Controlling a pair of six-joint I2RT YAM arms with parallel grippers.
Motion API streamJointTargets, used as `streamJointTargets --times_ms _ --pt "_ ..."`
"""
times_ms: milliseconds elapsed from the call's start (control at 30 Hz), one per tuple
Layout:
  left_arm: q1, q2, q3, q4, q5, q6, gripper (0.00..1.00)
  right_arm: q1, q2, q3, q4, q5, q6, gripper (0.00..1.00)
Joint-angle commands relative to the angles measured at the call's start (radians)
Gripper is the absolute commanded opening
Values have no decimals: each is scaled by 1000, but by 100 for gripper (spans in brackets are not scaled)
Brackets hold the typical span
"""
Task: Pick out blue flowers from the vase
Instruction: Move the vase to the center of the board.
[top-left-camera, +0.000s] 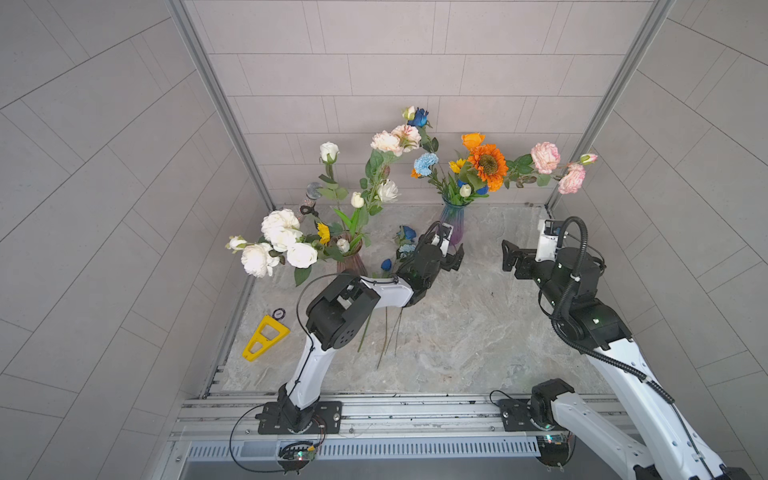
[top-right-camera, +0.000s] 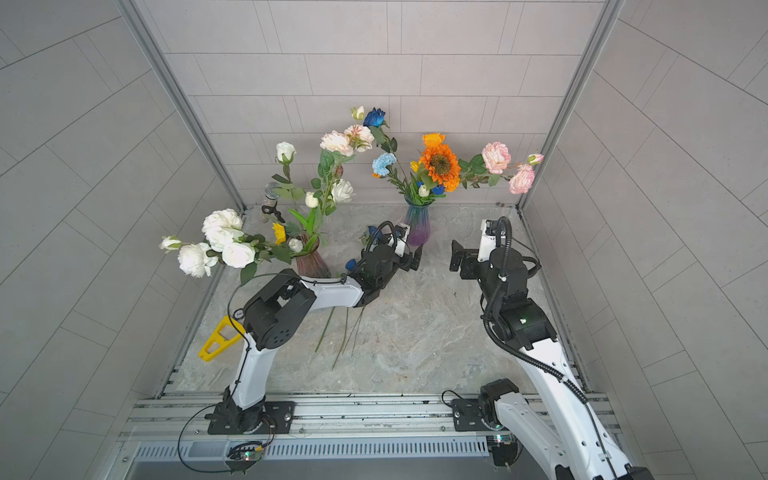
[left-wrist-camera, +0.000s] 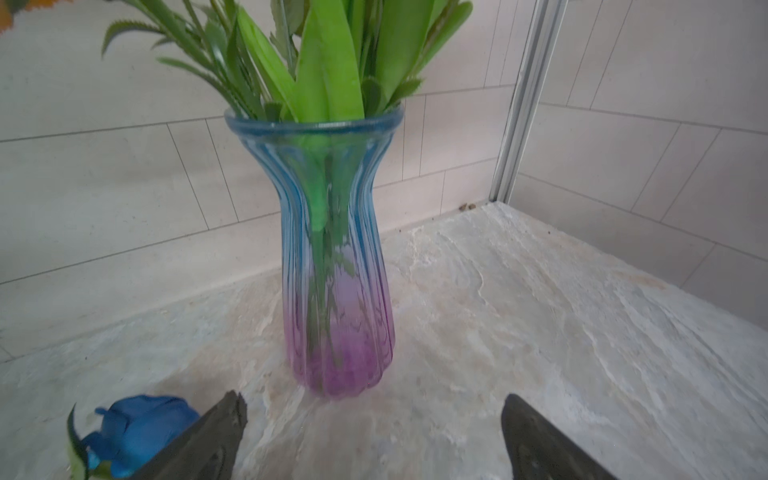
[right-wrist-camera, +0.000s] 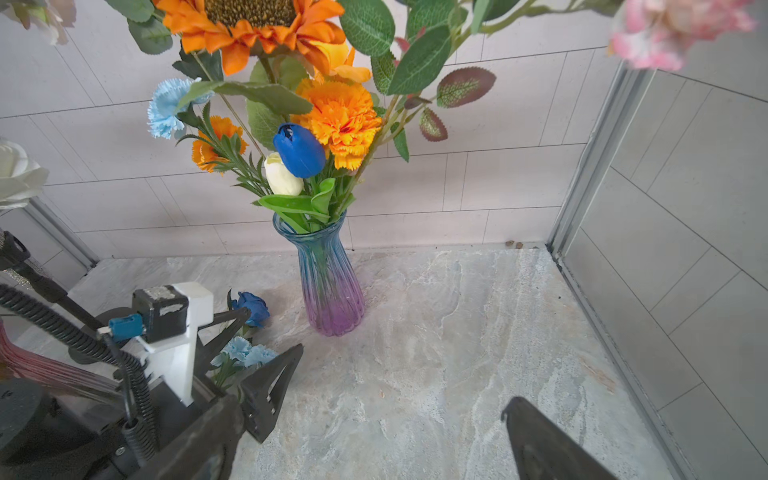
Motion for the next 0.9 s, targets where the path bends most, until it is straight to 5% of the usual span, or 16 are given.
streamJointTargets --times_ms 0,367,867 --pt "-6 66 80 191 -38 61 100 -12 -22 -9 -32 6 4 100" --pt "8 298 483 73 -99 158 100 -19 -55 -23 -36 -23 11 99" --pt "75 458 773 -43 -124 178 100 -20 -96 -20 -50 -35 10 99"
